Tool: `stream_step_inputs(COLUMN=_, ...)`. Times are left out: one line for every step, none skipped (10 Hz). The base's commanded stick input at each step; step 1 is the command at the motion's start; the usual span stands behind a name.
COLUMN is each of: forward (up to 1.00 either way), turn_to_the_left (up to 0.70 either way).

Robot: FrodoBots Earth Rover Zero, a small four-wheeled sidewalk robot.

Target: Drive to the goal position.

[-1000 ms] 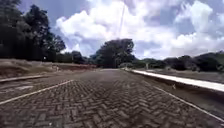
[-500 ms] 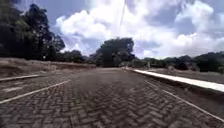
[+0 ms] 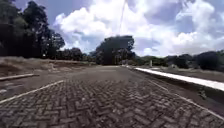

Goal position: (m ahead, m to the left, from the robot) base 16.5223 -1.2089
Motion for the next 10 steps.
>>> stream_step_inputs(forward=1.0, turn_to_the_left=0.0)
stream_step_inputs(forward=1.0, turn_to_the_left=0.0)
stream_step_inputs(forward=1.0, turn_to_the_left=0.0)
stream_step_inputs(forward=1.0, turn_to_the_left=0.0)
stream_step_inputs(forward=1.0, turn_to_the_left=0.0)
stream_step_inputs(forward=1.0, turn_to_the_left=0.0)
stream_step_inputs(forward=1.0, turn_to_the_left=0.0)
stream_step_inputs(forward=1.0, turn_to_the_left=0.0)
stream_step_inputs(forward=1.0, turn_to_the_left=0.0)
stream_step_inputs(forward=1.0, turn_to_the_left=0.0)
